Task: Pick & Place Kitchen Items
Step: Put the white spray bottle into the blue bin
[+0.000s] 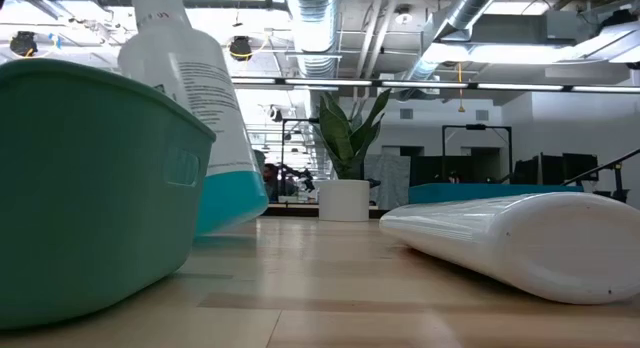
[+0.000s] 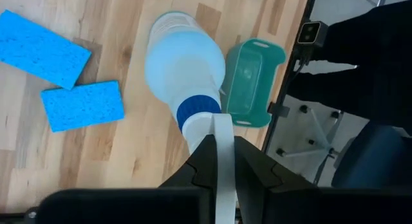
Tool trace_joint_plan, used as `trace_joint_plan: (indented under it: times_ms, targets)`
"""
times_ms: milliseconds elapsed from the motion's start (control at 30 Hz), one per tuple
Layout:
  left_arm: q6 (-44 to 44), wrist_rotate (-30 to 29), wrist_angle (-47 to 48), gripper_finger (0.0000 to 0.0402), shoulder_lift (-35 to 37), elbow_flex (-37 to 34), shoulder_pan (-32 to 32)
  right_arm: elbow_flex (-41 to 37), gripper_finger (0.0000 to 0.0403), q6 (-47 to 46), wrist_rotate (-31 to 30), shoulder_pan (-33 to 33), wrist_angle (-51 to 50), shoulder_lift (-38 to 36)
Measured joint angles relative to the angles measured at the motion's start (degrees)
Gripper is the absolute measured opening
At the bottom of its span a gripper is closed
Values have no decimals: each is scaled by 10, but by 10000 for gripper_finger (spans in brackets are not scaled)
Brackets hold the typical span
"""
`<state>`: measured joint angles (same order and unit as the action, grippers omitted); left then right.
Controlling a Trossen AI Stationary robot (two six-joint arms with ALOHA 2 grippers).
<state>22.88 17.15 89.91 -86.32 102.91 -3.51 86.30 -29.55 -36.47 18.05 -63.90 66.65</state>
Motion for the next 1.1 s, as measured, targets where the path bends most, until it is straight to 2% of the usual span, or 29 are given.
trace_joint_plan:
  times_ms: [233, 567, 867, 1000, 1100]
  targets:
    - [6, -10, 4, 22, 6, 5, -3, 0, 185, 5, 0, -10, 0, 0]
    - [25, -66, 3, 22, 51, 23, 25, 0, 185, 11, 2, -10, 1, 0]
    - [3, -58, 1, 22, 47, 23, 30, 0, 185, 11, 4, -13, 10, 0]
    - [-2, -62, 0, 22, 43, 23, 30, 0, 185, 23, 13, -13, 49, 0]
    - [-5, -68, 2, 22, 41, 23, 30, 0, 185, 67, 54, -15, 124, 2]
